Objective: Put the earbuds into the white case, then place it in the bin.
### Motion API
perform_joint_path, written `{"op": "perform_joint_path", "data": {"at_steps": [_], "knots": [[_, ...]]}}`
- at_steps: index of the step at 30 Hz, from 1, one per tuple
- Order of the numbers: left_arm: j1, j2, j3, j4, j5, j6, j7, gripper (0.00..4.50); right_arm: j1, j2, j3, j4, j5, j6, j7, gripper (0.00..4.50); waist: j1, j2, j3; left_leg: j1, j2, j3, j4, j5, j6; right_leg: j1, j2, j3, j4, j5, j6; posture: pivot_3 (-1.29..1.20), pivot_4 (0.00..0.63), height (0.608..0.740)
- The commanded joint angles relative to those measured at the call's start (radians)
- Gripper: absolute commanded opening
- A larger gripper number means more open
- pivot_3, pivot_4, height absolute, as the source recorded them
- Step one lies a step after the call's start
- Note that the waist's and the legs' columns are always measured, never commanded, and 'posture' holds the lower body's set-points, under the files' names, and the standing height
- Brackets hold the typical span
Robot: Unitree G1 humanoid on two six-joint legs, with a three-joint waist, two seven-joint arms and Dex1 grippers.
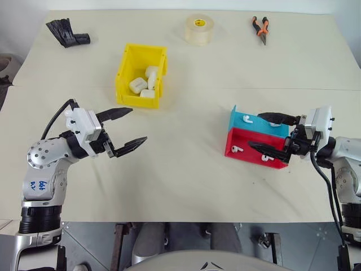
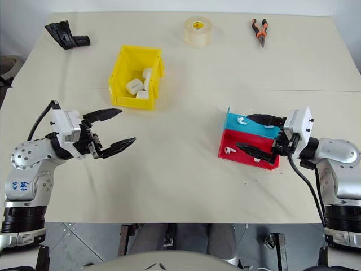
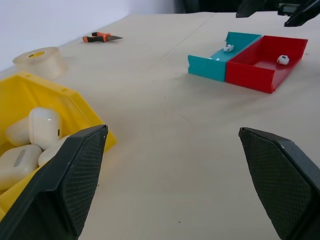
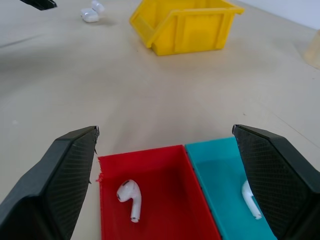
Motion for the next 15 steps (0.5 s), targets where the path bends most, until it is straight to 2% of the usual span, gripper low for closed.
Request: {"op": "perform_joint_path", "data": {"at_steps": [1,6,11,15], "knots": [[0.007,0.000,0.008,-0.011,0.041,-0.057,0.025,4.46,0.004,0.001,-0.022,-0.041,0.024,0.007,-0.002,4.50,0.000,0.000,0.000,0.000,0.000,0.000,0.000,0.000,0.000,0.000,0.000,0.000,0.000,0.000,0.000,0.00,0.150,0.740],[0.042,-0.005,0.045,-0.041,-0.007,-0.002,0.059,4.46,-0.004,0.019,-0.008,-0.049,0.031,0.015,0.005,4.50,0.000,0.000,0.000,0.000,0.000,0.000,0.000,0.000,0.000,0.000,0.000,0.000,0.000,0.000,0.000,0.00,0.150,0.740],[0.163,-0.044,0.157,-0.145,-0.008,0.088,0.252,4.46,-0.046,0.098,0.032,-0.070,0.033,-0.004,-0.013,4.50,-0.007,0.000,0.000,0.000,0.001,0.000,0.000,0.000,0.000,0.000,0.000,0.000,0.000,0.000,0.000,0.00,0.150,0.740],[0.314,-0.144,0.273,-0.279,0.009,0.127,0.448,4.46,-0.082,0.195,0.075,-0.085,0.008,-0.085,-0.027,4.50,-0.004,-0.001,0.000,0.001,0.002,-0.002,0.000,0.000,0.000,0.000,0.001,0.001,0.000,0.000,0.000,0.00,0.150,0.740]]}}
